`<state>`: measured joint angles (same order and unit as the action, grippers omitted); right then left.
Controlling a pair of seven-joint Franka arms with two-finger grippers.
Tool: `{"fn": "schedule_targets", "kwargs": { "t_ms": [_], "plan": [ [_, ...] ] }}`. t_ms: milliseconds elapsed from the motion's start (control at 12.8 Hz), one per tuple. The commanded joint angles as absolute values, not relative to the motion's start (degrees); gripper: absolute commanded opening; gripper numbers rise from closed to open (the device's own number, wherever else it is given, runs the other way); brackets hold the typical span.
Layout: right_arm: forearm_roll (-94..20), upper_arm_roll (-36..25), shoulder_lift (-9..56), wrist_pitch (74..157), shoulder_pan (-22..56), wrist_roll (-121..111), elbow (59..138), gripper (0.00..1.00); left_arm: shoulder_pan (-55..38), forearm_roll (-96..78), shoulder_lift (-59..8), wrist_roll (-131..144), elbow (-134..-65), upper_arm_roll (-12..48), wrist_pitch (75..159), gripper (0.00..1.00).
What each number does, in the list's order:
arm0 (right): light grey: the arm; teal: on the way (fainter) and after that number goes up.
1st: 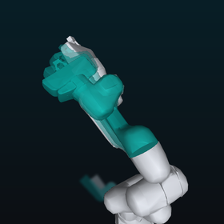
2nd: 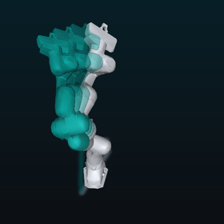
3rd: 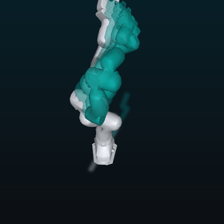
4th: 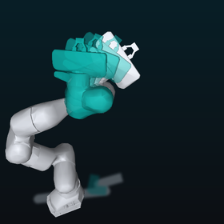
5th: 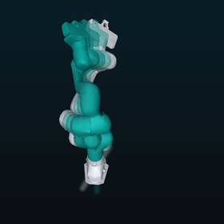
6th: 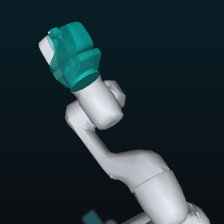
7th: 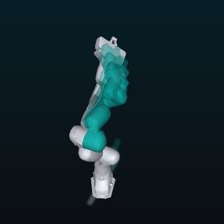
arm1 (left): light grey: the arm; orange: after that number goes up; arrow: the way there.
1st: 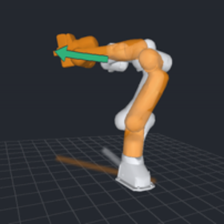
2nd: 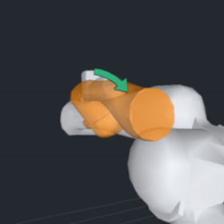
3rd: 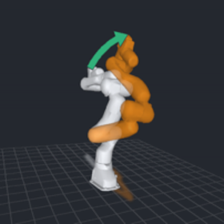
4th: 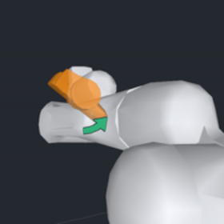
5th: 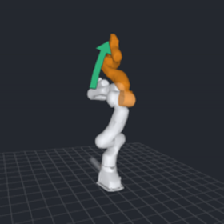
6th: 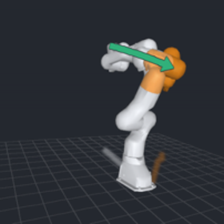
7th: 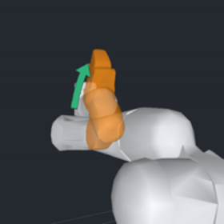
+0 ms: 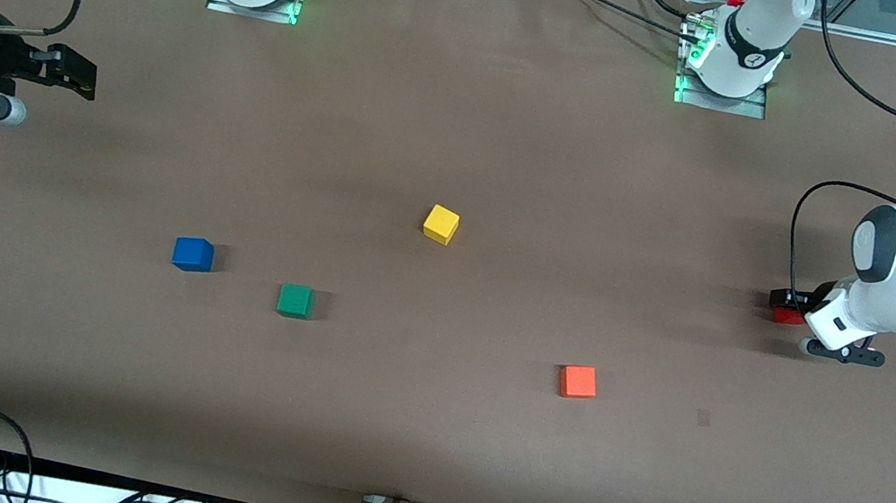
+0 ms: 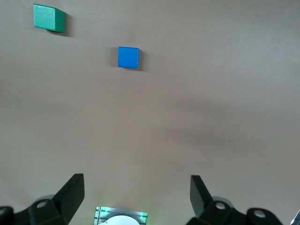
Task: Pass red block to right arm, stack on blue
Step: 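Lower the left gripper onto the red cube and close it, then lift the red cube with the left gripper while the right gripper approaches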
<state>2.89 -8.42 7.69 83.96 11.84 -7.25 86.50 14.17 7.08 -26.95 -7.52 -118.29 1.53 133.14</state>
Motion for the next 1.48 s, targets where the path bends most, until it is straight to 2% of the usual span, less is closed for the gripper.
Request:
{"fn": "schedule_targets", "kwargs": {
  "t_ms": [0,156,468,780,1014,1404],
  "plan": [
    [2.37,-8.61,8.08,83.32,12.04,-7.91,85.34,1.00,14.85,6.33,-26.98,-8.78,-117.69,2.20,133.16,0.21],
    [2.37,-8.61,8.79,83.32,12.04,-7.91,85.34,1.00,14.77,6.33,-26.20,-10.62,-117.42,2.37,132.98,0.16],
    [2.29,-8.61,9.58,83.41,11.95,-8.00,85.34,1.00,14.77,2.93,-24.70,-25.53,-109.97,3.68,128.60,0.14],
    [-0.43,-8.61,10.19,83.67,11.95,-8.09,85.34,1.00,14.51,-6.22,-23.12,-40.83,-105.92,5.71,117.64,0.12],
    [-9.89,-8.61,12.03,83.76,11.87,-8.00,85.34,1.00,14.42,-16.84,-23.20,-52.87,-100.13,9.04,107.33,0.10],
    [-34.24,-8.70,17.74,83.85,11.95,-8.09,85.34,1.00,14.07,-35.38,-23.55,-63.17,-99.32,17.74,106.79,0.05]
  ]
}}
